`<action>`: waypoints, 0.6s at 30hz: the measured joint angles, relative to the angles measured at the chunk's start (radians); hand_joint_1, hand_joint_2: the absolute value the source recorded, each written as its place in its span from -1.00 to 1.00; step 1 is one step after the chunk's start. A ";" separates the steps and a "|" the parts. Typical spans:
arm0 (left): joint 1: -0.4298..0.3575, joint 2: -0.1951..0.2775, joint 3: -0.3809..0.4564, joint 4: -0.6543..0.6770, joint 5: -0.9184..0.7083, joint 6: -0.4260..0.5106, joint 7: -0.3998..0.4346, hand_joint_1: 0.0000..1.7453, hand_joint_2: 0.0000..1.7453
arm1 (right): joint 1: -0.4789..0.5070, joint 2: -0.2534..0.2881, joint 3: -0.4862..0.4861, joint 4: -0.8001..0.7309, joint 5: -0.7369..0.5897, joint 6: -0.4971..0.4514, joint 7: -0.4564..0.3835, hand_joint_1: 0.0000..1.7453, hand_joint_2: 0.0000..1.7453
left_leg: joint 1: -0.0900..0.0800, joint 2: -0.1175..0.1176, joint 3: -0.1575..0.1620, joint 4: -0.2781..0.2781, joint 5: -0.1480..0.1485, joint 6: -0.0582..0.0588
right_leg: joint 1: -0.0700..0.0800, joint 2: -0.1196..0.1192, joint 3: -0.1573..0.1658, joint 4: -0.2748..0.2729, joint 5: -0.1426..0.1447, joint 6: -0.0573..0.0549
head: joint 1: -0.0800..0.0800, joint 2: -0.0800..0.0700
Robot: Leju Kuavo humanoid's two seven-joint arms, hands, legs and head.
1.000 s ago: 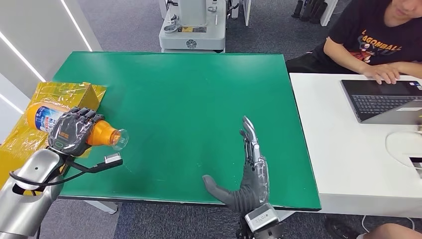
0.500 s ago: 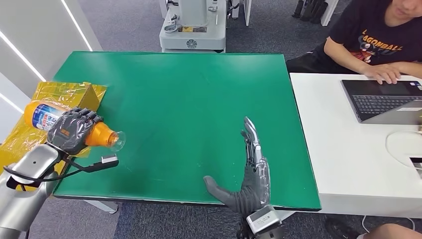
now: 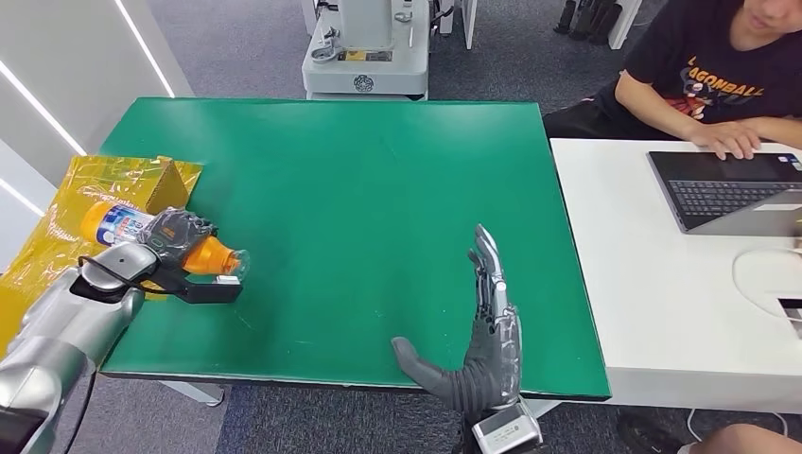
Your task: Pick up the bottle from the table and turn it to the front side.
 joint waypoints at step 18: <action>-0.039 -0.096 -0.031 0.200 0.013 -0.074 0.063 1.00 1.00 | 0.001 0.004 -0.005 0.004 -0.007 -0.024 0.000 -1.00 1.00 | 0.000 0.001 0.002 -0.001 0.000 0.000 | 0.000 0.000 0.001 0.001 0.000 0.000 | 0.000 0.000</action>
